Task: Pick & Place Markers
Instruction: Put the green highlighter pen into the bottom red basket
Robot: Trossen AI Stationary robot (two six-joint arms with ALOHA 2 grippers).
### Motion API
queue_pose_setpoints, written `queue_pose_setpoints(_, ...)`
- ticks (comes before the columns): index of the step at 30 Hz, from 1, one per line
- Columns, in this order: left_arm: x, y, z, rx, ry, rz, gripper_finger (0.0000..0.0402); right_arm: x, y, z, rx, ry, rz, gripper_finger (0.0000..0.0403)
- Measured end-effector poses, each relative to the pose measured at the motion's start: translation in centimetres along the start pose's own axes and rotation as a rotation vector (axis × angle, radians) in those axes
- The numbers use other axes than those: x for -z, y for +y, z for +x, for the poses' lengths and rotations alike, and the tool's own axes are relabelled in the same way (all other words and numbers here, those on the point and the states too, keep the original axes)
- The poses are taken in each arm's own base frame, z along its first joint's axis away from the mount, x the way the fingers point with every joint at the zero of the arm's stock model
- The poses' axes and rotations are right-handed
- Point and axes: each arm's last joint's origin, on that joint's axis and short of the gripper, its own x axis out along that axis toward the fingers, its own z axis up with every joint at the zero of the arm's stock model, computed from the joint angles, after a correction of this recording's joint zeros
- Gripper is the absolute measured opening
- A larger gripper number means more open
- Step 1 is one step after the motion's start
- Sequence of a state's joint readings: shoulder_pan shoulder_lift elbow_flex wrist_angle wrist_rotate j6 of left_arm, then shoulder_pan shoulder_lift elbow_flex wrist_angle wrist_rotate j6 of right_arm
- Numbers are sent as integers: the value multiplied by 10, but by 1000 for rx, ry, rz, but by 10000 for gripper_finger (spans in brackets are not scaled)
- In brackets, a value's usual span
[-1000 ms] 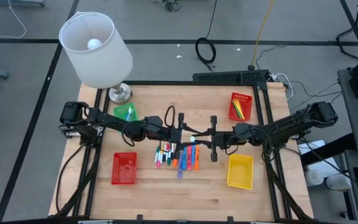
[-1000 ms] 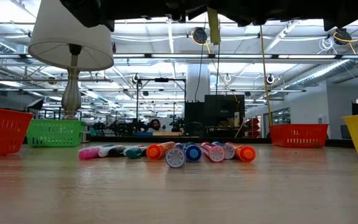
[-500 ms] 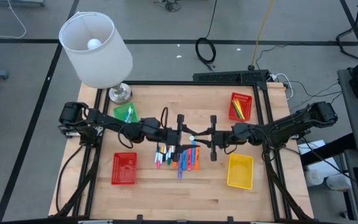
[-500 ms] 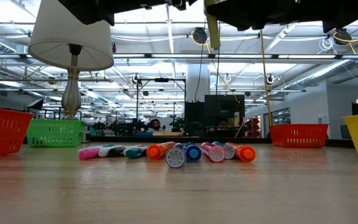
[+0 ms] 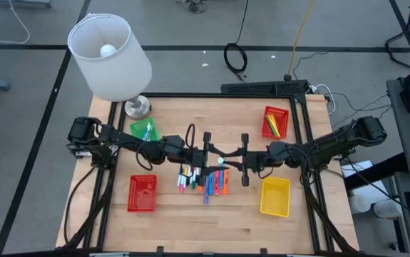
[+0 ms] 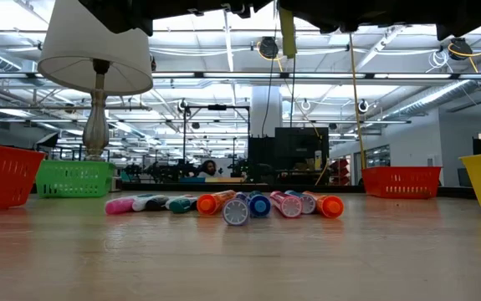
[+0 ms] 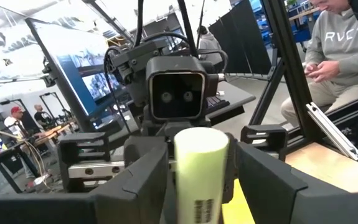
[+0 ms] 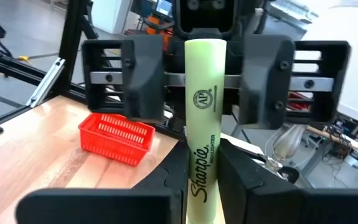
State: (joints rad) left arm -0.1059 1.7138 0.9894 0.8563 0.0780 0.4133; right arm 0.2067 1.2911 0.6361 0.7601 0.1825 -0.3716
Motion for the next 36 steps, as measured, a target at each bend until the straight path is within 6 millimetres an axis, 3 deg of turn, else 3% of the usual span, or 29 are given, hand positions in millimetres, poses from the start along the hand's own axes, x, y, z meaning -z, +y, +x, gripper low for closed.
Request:
queue_pose_setpoints(17,2,0,0,-20,29,-8,182,-2,2,-1,-2,-17,-12,42)
queue_pose_setpoints(20,3,1,0,-56,53,-3,153,-2,2,-1,3,-14,-12,42)
queue_pose_setpoints(25,4,1,0,-51,61,22,56,-1,2,-1,7,-8,-9,42)
queue_pose_setpoints(27,4,0,0,-38,56,30,58,-1,2,-1,7,-7,-11,43)
queue_pose_setpoints(33,-6,-4,-4,-65,102,62,58,1,2,0,32,28,67,85)
queue_pose_setpoints(36,-28,-4,-15,-100,149,75,58,3,0,-2,92,79,86,125)
